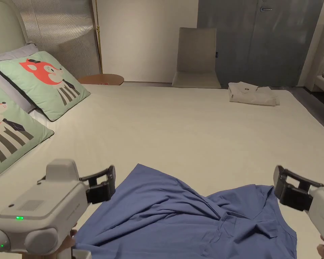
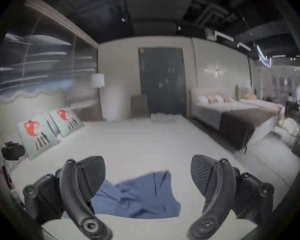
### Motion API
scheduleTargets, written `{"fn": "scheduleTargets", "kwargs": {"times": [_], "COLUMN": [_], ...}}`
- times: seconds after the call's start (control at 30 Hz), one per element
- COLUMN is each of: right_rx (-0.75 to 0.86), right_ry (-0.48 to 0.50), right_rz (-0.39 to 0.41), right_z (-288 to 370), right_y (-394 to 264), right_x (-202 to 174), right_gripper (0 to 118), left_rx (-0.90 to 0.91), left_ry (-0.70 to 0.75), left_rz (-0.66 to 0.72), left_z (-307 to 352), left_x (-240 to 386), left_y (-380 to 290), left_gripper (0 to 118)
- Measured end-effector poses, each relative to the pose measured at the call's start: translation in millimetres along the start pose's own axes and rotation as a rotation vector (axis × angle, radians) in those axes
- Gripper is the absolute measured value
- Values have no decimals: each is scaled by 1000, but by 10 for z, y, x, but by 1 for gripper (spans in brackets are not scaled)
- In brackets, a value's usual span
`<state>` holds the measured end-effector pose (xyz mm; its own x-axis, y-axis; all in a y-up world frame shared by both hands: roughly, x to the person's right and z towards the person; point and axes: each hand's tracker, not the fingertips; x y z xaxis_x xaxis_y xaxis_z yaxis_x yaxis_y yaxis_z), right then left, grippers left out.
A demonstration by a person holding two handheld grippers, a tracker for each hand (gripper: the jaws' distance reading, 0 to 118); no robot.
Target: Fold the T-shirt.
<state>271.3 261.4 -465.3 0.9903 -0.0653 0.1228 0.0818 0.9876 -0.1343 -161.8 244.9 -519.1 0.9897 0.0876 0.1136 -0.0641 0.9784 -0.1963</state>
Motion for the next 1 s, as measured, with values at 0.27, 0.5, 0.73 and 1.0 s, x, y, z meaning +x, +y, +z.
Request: {"fn": "scheduleTargets", "kwargs": {"times": [0.27,0.5,0.73,1.0], "right_rx": [121,105,101,65], "right_ry": [-52,-56,-65,-83], "right_rz": [103,100,95,104], "right_z": [164,121,72,-152], "right_y": [162,159,151,108], "right_x": [-190,-52,14,54], "right_gripper": [74,0,0,0], "left_rx": [102,55,-52,-352], "left_ry": [15,-45,-79,-159], "left_rz": [-23,-33,-3,48], "left_z": [54,-75,-392,-1430], "left_x": [192,205,157,68], "left_y": [132,57,96,175], "left_gripper": [41,0,0,0]}}
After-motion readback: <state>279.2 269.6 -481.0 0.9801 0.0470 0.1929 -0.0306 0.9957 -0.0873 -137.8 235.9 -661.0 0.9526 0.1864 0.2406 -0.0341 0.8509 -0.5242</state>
